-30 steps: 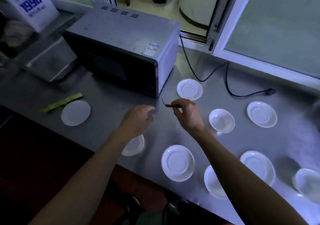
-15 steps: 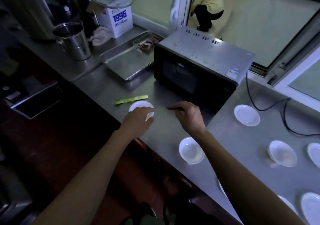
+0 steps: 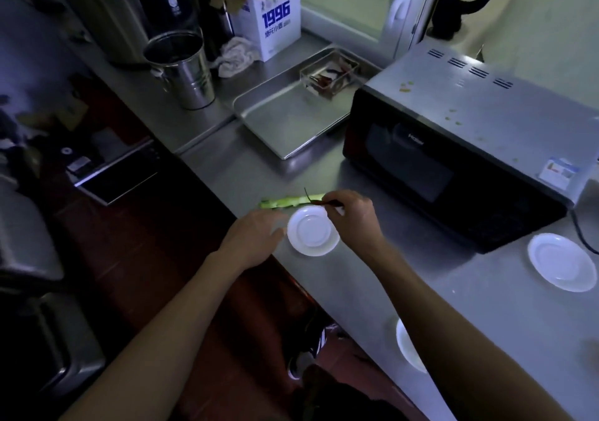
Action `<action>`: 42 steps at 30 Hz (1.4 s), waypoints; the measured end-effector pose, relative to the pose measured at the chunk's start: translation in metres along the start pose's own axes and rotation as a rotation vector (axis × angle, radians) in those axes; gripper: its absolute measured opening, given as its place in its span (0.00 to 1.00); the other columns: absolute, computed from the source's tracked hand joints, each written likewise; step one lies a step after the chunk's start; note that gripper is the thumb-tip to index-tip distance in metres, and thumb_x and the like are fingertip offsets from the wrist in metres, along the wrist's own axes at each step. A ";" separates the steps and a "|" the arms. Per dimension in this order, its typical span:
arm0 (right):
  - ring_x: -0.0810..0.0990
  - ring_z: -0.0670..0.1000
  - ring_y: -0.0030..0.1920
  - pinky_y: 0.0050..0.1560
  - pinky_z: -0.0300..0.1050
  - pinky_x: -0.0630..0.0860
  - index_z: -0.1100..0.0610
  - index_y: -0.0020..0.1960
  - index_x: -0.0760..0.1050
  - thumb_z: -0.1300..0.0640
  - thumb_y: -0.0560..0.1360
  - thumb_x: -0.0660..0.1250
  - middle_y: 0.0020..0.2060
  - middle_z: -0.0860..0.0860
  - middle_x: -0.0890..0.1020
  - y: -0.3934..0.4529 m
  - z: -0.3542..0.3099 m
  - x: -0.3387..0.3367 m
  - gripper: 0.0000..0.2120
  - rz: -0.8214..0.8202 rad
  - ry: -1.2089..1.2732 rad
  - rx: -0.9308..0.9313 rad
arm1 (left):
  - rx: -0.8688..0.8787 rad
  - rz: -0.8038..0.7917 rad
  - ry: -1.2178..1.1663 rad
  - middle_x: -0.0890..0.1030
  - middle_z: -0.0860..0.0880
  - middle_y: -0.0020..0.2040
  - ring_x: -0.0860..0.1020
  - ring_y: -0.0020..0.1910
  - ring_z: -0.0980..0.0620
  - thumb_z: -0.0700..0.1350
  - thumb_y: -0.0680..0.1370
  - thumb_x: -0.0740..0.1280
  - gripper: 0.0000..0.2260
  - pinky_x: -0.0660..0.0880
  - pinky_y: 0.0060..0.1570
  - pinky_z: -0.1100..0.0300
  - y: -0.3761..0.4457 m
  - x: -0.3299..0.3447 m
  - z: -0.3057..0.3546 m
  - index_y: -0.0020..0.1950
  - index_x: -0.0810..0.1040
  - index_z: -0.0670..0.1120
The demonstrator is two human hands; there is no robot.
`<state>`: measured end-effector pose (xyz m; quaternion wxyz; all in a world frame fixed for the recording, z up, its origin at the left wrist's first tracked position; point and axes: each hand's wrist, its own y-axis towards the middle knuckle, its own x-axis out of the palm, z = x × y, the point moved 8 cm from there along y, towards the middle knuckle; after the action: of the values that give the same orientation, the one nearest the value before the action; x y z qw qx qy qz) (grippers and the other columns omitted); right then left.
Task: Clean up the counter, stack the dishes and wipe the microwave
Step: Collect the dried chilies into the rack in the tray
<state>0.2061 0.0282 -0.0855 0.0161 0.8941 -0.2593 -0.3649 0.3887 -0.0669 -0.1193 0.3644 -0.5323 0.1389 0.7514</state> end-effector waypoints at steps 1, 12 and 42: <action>0.82 0.49 0.46 0.49 0.40 0.77 0.57 0.50 0.84 0.67 0.73 0.70 0.46 0.48 0.85 0.011 0.004 0.004 0.09 0.009 0.007 0.015 | 0.007 -0.022 0.022 0.75 0.49 0.71 0.71 0.69 0.46 0.50 0.80 0.65 0.18 0.68 0.68 0.51 0.013 -0.002 -0.002 0.71 0.74 0.53; 0.83 0.52 0.44 0.49 0.45 0.79 0.58 0.49 0.84 0.67 0.71 0.71 0.44 0.51 0.85 0.114 0.042 0.012 0.09 0.086 0.028 0.095 | 0.019 -0.078 0.072 0.73 0.48 0.72 0.69 0.71 0.47 0.51 0.81 0.62 0.20 0.65 0.70 0.52 0.125 -0.032 -0.015 0.73 0.71 0.52; 0.84 0.51 0.45 0.51 0.45 0.81 0.63 0.51 0.83 0.69 0.73 0.72 0.46 0.55 0.86 0.314 0.074 0.100 0.07 0.294 -0.066 0.339 | 0.306 -0.306 -0.015 0.74 0.50 0.71 0.72 0.68 0.46 0.52 0.82 0.62 0.19 0.68 0.68 0.50 0.415 -0.058 -0.107 0.73 0.71 0.54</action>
<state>0.0753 -0.2793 -0.1359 -0.0897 0.8242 -0.4449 -0.3387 0.1845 -0.4429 -0.1832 0.5518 -0.4801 0.1664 0.6613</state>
